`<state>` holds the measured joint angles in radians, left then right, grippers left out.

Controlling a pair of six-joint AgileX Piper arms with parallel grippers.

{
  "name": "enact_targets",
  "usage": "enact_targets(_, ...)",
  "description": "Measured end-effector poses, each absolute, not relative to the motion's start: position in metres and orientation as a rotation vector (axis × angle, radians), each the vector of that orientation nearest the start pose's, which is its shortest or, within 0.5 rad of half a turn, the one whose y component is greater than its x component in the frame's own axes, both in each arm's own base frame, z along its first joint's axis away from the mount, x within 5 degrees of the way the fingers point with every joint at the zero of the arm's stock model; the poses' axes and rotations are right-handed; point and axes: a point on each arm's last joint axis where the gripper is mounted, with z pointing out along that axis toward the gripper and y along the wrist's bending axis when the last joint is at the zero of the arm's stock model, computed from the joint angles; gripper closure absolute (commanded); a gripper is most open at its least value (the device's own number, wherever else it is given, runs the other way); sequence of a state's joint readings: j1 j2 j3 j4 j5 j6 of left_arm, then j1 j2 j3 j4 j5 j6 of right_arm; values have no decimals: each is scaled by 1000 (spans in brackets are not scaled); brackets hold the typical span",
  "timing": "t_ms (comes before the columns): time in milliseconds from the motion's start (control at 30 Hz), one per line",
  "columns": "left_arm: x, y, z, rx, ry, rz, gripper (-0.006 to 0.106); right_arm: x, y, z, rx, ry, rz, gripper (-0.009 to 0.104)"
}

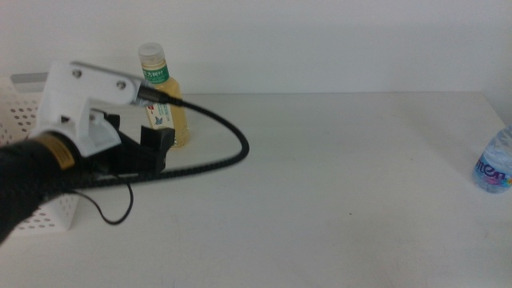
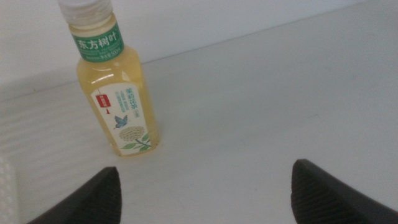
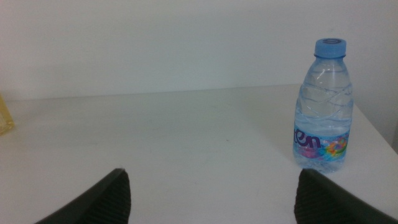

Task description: Use arms to grab the bottles and put them into the dustbin to the left of the table.

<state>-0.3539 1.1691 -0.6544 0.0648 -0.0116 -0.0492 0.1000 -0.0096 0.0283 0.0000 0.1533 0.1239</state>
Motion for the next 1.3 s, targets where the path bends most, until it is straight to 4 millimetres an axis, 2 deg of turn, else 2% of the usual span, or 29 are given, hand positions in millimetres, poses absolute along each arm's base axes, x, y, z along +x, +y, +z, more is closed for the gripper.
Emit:
enact_targets(200,223,-82,258,335,1880,-248,11,56,6,190,20,1658,170,25)
enact_targets(467,217,-67,239,174,1763,-251,11,56,6,190,20,1658,170,25)
enact_targets(1067,234,-71,218,144,1748,-262,11,56,6,190,20,1658,170,25)
enact_targets(1300,256,-78,205,173,1773,-228,11,56,6,190,20,1658,170,25)
